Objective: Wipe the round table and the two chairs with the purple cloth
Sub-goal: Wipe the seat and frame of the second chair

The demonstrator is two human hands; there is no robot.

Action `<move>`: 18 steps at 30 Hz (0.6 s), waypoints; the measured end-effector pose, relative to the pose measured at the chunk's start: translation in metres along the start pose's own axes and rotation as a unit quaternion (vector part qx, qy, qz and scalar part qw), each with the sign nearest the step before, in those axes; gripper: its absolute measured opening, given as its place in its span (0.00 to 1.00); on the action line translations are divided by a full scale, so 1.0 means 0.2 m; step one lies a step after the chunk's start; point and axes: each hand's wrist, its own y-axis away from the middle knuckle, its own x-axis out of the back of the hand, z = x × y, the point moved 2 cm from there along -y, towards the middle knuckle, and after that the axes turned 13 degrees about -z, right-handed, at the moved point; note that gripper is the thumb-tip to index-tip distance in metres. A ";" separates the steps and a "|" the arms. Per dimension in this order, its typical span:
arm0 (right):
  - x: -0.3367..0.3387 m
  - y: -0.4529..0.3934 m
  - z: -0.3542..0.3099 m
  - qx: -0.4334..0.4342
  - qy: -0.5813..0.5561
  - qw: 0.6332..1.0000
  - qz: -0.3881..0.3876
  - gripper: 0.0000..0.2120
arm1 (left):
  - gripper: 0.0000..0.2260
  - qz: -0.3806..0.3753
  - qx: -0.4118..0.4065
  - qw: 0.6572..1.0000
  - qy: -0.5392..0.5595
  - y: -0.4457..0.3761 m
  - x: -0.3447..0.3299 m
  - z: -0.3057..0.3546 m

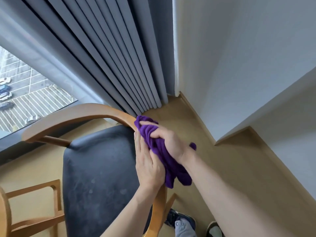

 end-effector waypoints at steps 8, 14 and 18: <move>0.03 -0.07 0.05 -0.048 0.120 0.992 0.013 0.32 | 0.27 0.024 0.004 0.999 0.046 -0.01 0.00 0.00; 0.15 -0.47 0.00 -0.101 0.068 0.993 0.004 0.22 | 0.32 0.010 0.037 0.999 0.011 -0.02 0.00 -0.01; 0.21 -0.39 0.16 -0.131 -0.081 0.987 0.047 0.14 | 0.33 -0.002 0.053 0.998 -0.017 -0.02 -0.01 0.00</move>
